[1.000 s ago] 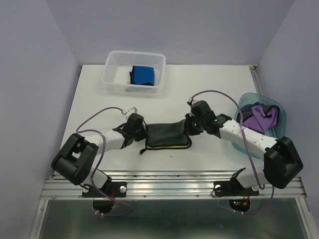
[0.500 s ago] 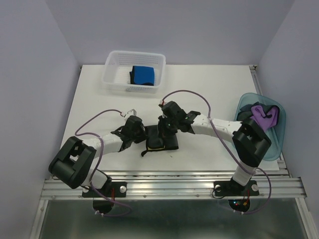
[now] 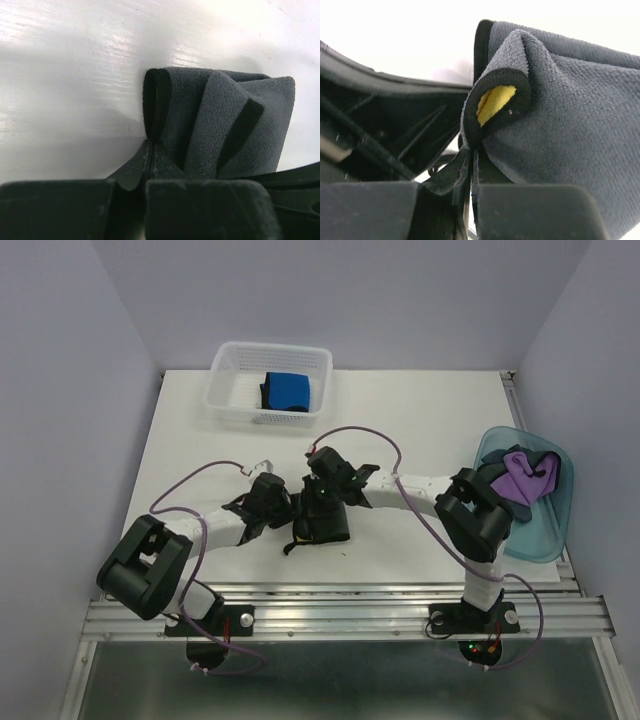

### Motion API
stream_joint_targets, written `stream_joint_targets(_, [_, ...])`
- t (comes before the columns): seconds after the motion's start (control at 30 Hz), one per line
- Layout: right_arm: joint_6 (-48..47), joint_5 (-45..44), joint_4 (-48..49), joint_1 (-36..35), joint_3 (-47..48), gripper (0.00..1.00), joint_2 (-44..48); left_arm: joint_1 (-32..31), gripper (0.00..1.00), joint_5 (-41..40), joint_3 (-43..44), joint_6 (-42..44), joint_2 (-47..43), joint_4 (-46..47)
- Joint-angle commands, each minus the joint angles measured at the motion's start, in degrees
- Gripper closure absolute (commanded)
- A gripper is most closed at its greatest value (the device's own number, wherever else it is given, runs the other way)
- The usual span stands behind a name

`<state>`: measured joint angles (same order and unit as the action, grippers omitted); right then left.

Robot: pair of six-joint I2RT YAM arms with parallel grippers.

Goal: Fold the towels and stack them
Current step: Fold the towel

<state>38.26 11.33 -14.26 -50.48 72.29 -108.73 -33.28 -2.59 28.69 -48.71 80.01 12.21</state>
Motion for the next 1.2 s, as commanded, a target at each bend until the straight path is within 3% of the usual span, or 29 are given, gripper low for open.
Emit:
stream_joint_targets(0.0, [3.22,1.94,4.24,-0.58,4.08,0.99,-1.92,0.14,1.0,-0.22,-1.0,-0.33,-1.87,-1.04])
stream_joint_targets(0.1, [4.19,1.41,3.28,-0.59,4.87,0.99,-3.24,0.14,1.0,-0.22,-1.26,-0.42,-2.4,-1.13])
stream_joint_targets(0.17, [4.45,0.71,2.58,-0.59,5.14,0.93,-3.33,0.14,1.0,-0.66,-1.27,-0.68,-2.66,-2.0])
stream_joint_targets(0.23, [4.19,-0.95,1.87,-0.59,5.31,0.88,-2.72,0.14,0.93,-1.27,-0.74,-1.04,-3.1,-3.32])
stream_joint_targets(0.33, [3.14,-1.66,0.55,-0.59,5.4,0.7,-1.06,0.14,0.84,-2.59,-0.21,-2.0,-4.07,-6.66])
stream_joint_targets(0.57, [-0.02,-2.28,-0.94,-0.59,4.0,0.55,6.06,0.14,0.73,-5.67,0.58,-2.71,-9.6,-12.12])
stream_joint_targets(0.7, [-0.47,-3.94,-0.77,-0.59,2.06,0.48,11.42,0.14,0.58,-6.46,0.67,-3.06,-12.41,-15.45])
stream_joint_targets(0.77, [-0.73,-7.01,-1.2,-0.5,0.31,0.41,13.54,0.14,0.55,-6.64,0.32,-3.41,-13.47,-17.04])
stream_joint_targets(0.9, [-0.29,-14.83,-2.26,-0.41,-3.2,0.22,19.94,0.14,0.35,-6.82,-0.82,-3.94,-17.15,-17.57])
stream_joint_targets(0.93, [-0.03,-17.89,-2.44,-0.41,-4.95,0.08,22.57,0.14,0.32,-6.38,-1.0,-3.59,-17.51,-17.57])
stream_joint_targets(0.97, [0.06,-19.32,-2.79,-0.5,-5.75,0.0,23.64,0.14,0.31,-5.24,-1.09,-3.41,-18.04,-16.87])
stream_joint_targets(1.17, [1.38,-25.48,-2.96,0.03,-11.9,0.0,30.41,0.14,0.14,-2.33,-2.5,-0.43,-17.71,-10.02])
